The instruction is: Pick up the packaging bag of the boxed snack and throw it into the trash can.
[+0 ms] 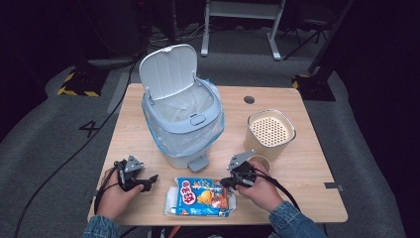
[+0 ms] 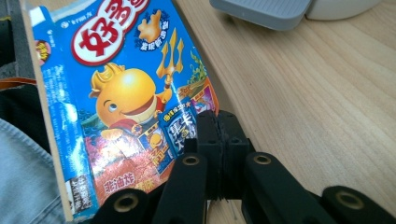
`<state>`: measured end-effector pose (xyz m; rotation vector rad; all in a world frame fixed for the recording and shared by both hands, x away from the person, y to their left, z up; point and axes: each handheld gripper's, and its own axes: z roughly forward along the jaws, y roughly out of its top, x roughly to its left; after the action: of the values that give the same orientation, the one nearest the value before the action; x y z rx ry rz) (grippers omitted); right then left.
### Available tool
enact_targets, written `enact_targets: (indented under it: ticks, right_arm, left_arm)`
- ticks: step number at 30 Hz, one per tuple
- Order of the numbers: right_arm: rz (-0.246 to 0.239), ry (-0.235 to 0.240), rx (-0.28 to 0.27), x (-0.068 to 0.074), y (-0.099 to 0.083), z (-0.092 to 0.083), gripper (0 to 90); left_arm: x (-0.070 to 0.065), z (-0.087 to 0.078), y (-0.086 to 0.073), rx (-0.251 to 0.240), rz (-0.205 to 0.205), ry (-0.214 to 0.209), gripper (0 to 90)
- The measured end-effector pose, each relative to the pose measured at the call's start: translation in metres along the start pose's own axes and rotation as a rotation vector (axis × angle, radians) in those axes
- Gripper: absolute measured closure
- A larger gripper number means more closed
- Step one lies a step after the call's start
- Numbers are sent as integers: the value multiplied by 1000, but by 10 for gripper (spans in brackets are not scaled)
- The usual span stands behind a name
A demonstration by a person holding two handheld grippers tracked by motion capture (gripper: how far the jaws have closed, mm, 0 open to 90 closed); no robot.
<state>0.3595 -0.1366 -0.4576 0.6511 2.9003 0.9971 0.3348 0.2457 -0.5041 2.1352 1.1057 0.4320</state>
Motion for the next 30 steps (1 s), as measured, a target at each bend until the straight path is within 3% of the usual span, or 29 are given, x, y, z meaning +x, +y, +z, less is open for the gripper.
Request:
enact_targets:
  ticks: [3,11,19,30]
  right_arm:
    - [4,17,-20,2,0,-8,900]
    - [-15,78,-166,4,-3,-44,900]
    - [-70,70,-333,8,-3,-79,900]
    - [-56,40,-526,7,10,-127,900]
  left_arm:
    - [0,0,0,0,0,0,257]
    - [0,0,0,0,0,0,257]
    - [0,0,0,-1,-2,0,257]
    - [0,0,0,-1,-1,1,258]
